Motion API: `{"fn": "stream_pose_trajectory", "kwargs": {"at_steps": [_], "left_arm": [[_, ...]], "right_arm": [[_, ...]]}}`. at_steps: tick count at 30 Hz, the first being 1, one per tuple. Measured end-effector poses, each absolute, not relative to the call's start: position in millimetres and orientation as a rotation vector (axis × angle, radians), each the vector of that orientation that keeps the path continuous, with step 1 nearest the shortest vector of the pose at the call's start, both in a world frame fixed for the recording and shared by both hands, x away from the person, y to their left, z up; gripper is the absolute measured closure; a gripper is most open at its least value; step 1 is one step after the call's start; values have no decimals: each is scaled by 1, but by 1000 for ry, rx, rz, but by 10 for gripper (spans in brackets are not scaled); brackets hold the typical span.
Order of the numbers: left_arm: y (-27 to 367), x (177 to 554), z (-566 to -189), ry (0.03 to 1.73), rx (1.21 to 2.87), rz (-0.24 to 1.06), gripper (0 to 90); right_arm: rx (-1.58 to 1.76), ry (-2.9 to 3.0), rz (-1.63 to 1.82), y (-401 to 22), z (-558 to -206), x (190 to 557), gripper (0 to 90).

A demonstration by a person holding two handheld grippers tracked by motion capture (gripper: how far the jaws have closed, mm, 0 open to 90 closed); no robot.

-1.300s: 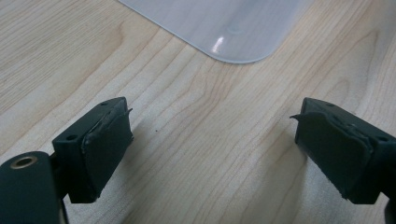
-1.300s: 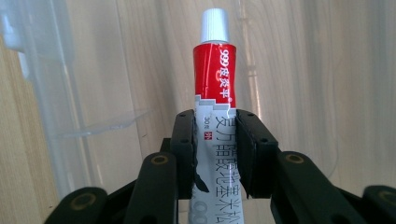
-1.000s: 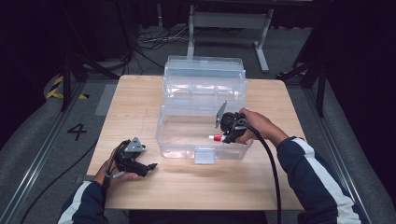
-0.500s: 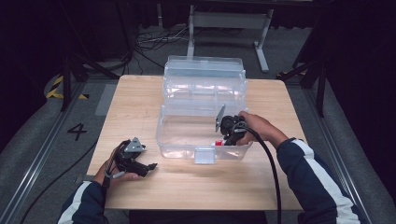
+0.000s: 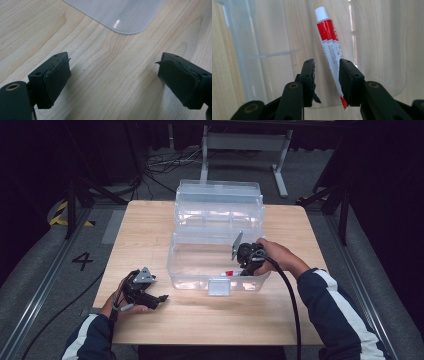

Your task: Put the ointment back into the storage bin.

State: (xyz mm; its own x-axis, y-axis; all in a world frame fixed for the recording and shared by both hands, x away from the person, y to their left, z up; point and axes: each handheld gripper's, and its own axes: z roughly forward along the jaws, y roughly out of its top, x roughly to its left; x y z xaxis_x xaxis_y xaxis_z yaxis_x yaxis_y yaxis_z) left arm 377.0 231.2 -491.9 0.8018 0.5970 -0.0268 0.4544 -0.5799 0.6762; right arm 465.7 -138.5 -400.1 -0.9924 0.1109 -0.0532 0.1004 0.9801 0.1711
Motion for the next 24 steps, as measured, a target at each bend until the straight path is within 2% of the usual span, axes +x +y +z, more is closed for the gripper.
{"fn": "stream_pose_trajectory", "kwargs": {"at_steps": [24], "left_arm": [[231,377,-492,771,2290,265,107]], "right_arm": [[323,2865,717,-193,-367,442,600]]}}
